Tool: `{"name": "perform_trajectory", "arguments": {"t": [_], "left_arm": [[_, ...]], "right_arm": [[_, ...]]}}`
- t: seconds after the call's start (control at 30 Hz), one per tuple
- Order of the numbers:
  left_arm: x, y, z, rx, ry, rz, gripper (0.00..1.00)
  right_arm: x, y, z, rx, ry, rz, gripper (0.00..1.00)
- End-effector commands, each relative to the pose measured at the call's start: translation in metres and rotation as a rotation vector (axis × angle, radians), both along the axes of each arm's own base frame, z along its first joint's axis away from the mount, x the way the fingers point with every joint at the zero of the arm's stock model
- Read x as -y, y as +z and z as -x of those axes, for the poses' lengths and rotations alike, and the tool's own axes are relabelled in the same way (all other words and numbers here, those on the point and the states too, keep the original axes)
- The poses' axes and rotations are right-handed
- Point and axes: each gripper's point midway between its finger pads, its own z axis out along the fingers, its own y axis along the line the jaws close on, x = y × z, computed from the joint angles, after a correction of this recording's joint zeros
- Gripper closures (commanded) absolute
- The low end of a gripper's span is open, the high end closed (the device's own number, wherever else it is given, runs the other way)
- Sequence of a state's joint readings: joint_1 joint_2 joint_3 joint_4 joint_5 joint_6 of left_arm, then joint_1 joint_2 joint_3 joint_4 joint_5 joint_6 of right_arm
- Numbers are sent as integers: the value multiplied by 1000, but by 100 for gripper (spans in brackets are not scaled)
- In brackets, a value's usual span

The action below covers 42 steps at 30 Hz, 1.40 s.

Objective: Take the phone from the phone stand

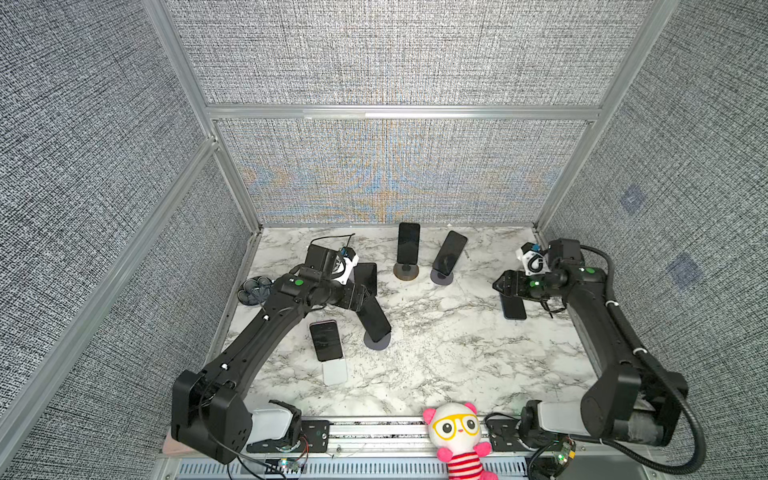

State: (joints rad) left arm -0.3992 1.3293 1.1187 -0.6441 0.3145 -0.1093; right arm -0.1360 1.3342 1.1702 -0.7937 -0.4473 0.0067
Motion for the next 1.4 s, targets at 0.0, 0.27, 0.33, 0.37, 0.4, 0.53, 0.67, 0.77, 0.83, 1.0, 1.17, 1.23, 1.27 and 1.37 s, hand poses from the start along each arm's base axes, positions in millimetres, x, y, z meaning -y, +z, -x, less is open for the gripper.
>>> {"name": "perform_trajectory", "arguments": {"t": [0.0,0.27,0.33,0.37,0.4,0.53,0.67,0.77,0.83,1.0,1.17,1.23,1.27,1.37], "left_arm": [[8,-1,-4,-19,-6,65,24],[15,-20,-3,-97,11,135,36],[16,-25,-2,-118,10,130,39],[15,-28,-1,-131,9,128,42],[16,-29,-1,-137,7,133,44],[15,-31,-1,-135,14,131,53],[14,-31,-3,-130,15,117,63],[15,-32,-3,-136,10,116,69],[16,-31,-4,-137,4,120,73],[20,-25,-4,-131,-15,138,83],[27,-10,-4,-110,-49,178,92],[30,0,-4,-92,-70,196,94],[32,4,-4,-81,-85,202,96],[36,21,-5,-47,-119,220,100]], "right_arm": [[-21,18,12,27,41,-123,18],[-28,28,26,62,80,-134,18],[-31,29,25,65,87,-155,18],[-32,29,25,65,87,-166,18],[-33,30,24,70,88,-172,18],[-34,28,23,65,87,-181,18],[-33,23,24,54,85,-169,18],[-32,21,24,46,80,-159,18],[-32,20,24,42,79,-157,18],[-34,19,22,41,87,-152,18],[-41,22,22,46,116,-151,18],[-47,23,23,54,143,-150,18],[-51,23,23,59,165,-151,18],[-79,26,21,92,284,-176,18]]}}
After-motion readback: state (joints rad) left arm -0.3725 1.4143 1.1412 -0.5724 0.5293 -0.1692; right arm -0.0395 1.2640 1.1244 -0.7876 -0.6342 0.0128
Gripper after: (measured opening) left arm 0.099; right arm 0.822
